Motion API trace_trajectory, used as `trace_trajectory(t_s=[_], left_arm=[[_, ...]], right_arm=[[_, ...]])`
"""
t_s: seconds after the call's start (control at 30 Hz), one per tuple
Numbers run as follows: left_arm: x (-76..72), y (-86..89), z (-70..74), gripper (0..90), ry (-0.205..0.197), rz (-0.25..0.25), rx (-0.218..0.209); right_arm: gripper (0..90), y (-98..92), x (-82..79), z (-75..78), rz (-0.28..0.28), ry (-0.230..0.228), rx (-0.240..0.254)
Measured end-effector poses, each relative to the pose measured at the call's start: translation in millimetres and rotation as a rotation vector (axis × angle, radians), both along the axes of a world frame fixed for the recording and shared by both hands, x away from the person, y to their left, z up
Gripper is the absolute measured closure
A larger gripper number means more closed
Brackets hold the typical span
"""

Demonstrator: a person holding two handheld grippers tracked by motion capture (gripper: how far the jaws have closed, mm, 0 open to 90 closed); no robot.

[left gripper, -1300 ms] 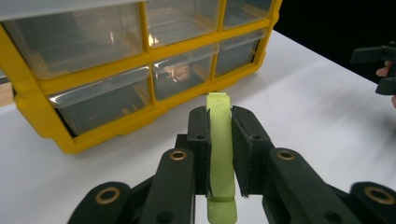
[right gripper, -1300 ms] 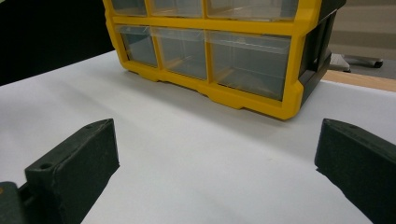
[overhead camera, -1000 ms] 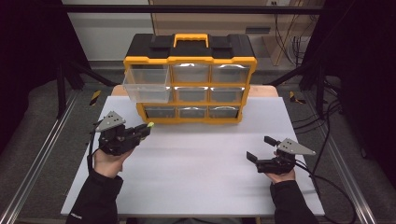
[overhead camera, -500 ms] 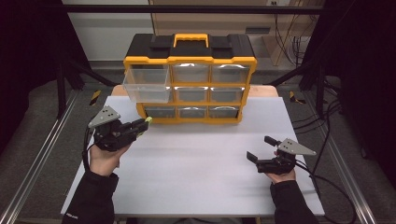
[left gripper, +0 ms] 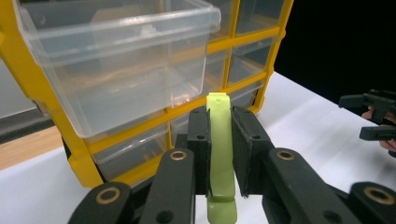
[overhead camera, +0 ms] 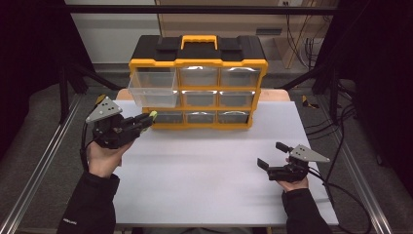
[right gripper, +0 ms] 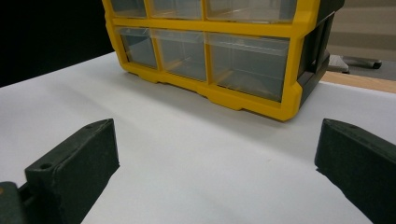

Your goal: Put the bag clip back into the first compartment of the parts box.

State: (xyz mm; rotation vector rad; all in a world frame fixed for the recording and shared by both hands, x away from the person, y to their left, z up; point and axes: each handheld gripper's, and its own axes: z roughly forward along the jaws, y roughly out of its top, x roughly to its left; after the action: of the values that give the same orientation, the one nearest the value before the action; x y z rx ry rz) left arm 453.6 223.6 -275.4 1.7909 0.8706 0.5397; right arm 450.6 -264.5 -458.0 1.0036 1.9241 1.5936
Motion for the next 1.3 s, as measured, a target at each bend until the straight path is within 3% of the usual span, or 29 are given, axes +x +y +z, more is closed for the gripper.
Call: trace_trajectory(t_s=[0.4,1.0,1.3], left_arm=[[1.1,-2.4,23.4,77.6,-0.028,-0.012,-0.013],[20.5,1.8,61.7,77.6,-0.047,0.025,-0.024],[33.4,-4.7,70.0,77.5,-0.045,0.033,-0.001]], right_arm=[[0.2,-0.4,-0.1,0.2,0.001,0.000,-0.002],[0.2,-0.1,0.0,0.0,0.001,0.001,-0.002],[0.2,-0.2,-0.2,0.1,0.002,0.003,-0.003]])
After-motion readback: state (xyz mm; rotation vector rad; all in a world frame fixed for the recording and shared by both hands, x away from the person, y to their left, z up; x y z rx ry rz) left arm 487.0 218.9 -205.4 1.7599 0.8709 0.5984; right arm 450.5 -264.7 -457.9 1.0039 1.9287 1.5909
